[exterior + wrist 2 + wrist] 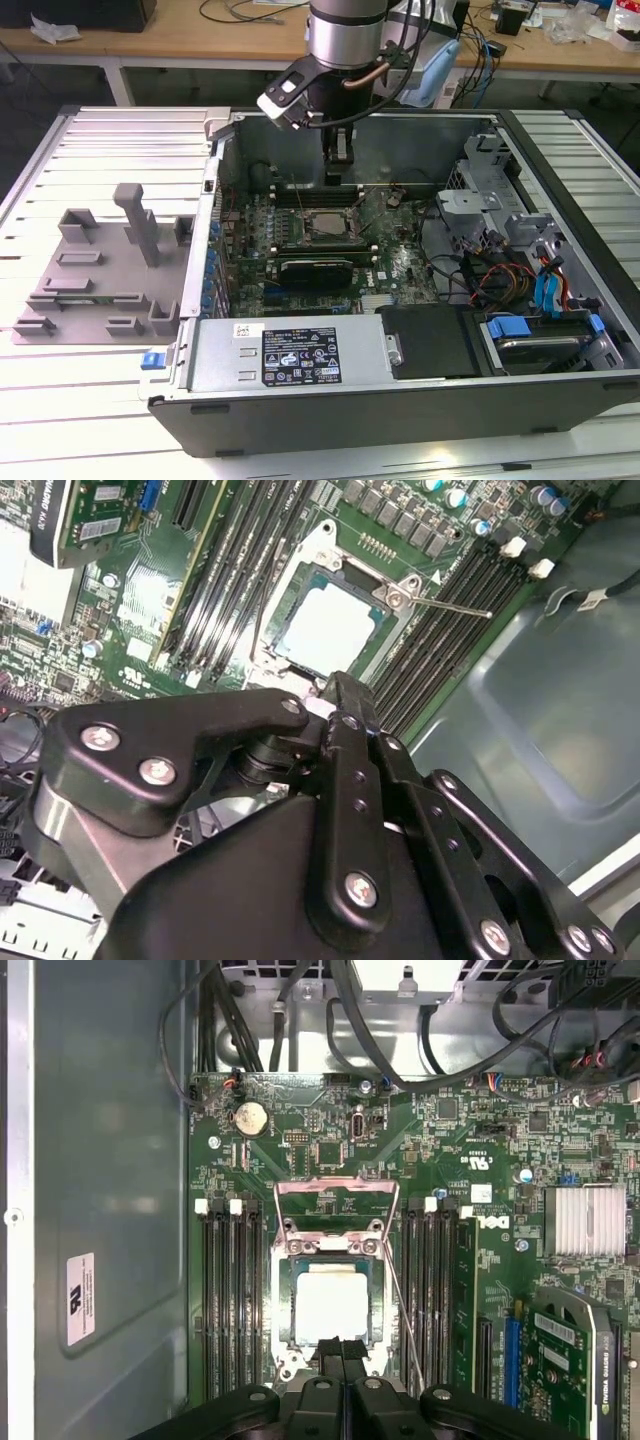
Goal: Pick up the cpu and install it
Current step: 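Close the cpu cover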
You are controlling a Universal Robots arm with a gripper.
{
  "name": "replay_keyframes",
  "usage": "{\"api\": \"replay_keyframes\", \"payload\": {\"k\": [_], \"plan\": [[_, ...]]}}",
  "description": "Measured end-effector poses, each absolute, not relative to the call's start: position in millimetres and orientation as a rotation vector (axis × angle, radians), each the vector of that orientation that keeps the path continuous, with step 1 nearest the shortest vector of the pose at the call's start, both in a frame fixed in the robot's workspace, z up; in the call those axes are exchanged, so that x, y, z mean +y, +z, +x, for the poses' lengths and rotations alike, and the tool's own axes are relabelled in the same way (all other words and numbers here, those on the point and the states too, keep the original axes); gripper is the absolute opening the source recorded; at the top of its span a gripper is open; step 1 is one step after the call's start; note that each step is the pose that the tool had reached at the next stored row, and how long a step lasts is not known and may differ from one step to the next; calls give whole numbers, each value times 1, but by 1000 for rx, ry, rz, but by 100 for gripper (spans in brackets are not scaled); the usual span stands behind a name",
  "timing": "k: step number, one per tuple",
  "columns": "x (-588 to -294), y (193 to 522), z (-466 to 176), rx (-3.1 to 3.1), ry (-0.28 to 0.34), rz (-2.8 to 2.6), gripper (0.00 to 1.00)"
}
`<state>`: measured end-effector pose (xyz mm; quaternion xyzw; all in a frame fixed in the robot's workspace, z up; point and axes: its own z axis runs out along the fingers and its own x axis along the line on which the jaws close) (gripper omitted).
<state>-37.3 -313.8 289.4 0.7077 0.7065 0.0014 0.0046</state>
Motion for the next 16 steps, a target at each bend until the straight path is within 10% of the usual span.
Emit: {"api": "replay_keyframes", "payload": {"k": [16], "plan": [[-314,289,-1,2213,5,2217,11]]}}
